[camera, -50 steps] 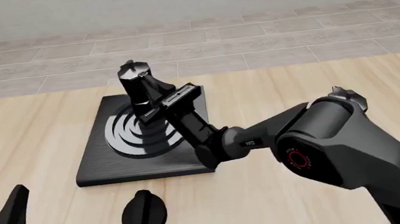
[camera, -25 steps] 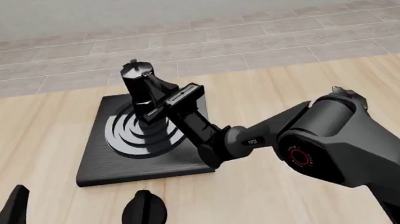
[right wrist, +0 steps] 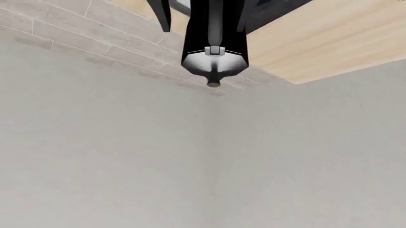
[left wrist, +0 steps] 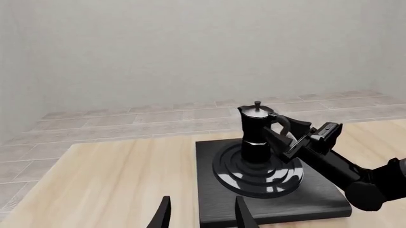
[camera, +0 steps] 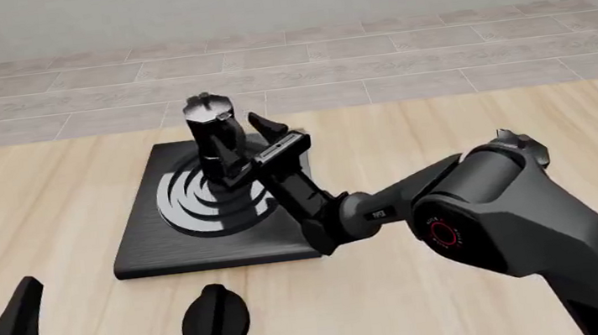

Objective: Put both moka pots on the stove.

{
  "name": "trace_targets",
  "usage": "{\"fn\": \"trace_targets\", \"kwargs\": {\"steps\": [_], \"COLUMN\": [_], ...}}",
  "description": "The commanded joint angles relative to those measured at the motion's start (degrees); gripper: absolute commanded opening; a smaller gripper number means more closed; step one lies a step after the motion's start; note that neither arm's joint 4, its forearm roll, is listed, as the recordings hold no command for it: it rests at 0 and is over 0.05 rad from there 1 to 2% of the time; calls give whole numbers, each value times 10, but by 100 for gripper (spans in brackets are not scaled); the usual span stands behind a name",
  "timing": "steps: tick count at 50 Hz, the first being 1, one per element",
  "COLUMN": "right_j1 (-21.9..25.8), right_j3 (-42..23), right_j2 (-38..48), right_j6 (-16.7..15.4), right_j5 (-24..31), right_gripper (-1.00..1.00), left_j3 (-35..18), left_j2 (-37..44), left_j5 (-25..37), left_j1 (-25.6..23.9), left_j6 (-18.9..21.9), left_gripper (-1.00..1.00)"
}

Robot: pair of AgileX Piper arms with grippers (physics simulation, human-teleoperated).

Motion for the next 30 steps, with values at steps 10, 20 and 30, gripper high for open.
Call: {"fn": "trace_targets", "kwargs": {"steps": [10, 20, 30], "right_j1": [-4, 1, 7], "right_j3": [26, 81, 137], "right_j2": [-10, -68, -123], "right_j6": [0, -1, 0], "right_j5": [0, 0, 0], "right_gripper": [100, 100, 100], "left_j3": [0, 0, 0], "left_j2": [0, 0, 0], "left_j5": [0, -3, -6], "left_j1": [1, 3, 5], "left_j6": [-2, -5, -8], "left_gripper": [100, 100, 100]}}
